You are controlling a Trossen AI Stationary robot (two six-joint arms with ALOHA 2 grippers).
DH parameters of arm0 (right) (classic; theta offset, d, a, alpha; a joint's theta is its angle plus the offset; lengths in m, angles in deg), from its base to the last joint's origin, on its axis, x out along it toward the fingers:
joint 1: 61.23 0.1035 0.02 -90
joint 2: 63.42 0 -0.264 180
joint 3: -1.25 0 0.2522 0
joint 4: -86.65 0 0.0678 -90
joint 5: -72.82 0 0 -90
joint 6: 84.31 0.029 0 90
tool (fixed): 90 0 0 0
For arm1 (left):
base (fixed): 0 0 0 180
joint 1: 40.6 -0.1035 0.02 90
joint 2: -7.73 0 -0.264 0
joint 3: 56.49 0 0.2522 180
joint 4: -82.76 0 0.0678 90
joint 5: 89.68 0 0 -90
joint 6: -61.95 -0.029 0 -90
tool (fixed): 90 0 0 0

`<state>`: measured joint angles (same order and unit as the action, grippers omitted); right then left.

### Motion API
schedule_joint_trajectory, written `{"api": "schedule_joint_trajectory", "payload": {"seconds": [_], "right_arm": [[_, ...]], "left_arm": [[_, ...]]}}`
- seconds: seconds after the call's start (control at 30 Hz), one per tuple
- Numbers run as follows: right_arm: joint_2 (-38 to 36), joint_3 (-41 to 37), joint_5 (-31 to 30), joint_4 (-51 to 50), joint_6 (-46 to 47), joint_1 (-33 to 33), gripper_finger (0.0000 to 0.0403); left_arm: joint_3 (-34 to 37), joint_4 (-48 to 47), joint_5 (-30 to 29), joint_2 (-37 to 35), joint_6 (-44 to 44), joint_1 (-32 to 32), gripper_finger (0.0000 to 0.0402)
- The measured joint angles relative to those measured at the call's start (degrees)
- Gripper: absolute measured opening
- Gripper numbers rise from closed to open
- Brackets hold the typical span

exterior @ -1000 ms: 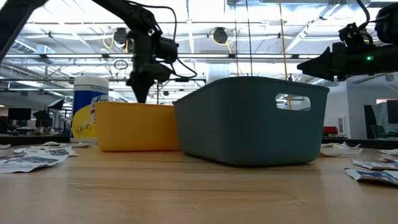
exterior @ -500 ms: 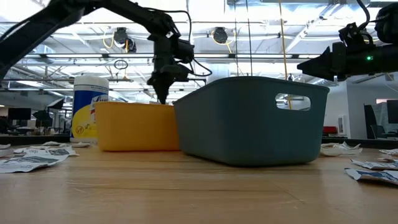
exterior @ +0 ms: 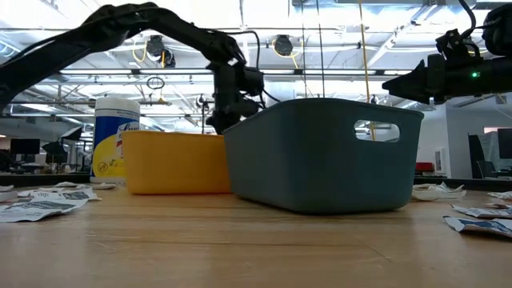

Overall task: Pick & Place First Aid Supplies
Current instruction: Put the orange ointment pack into the orange bin

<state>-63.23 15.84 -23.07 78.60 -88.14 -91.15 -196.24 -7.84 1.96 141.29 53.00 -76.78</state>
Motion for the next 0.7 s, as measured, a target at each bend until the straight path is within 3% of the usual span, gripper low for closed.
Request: {"api": "schedule_joint_trajectory", "payload": {"seconds": [0.3, 0.7], "right_arm": [[0.0, 0.0, 0.0, 0.0, 0.0, 0.0, 0.0322], [0.0, 0.0, 0.0, 0.0, 0.0, 0.0, 0.0322]], "left_arm": [[0.0, 0.8, -0.2, 2.0, 1.6, 0.7, 0.002], [0.0, 0.7, 0.9, 1.9, 1.9, 0.5, 0.0209]]}}
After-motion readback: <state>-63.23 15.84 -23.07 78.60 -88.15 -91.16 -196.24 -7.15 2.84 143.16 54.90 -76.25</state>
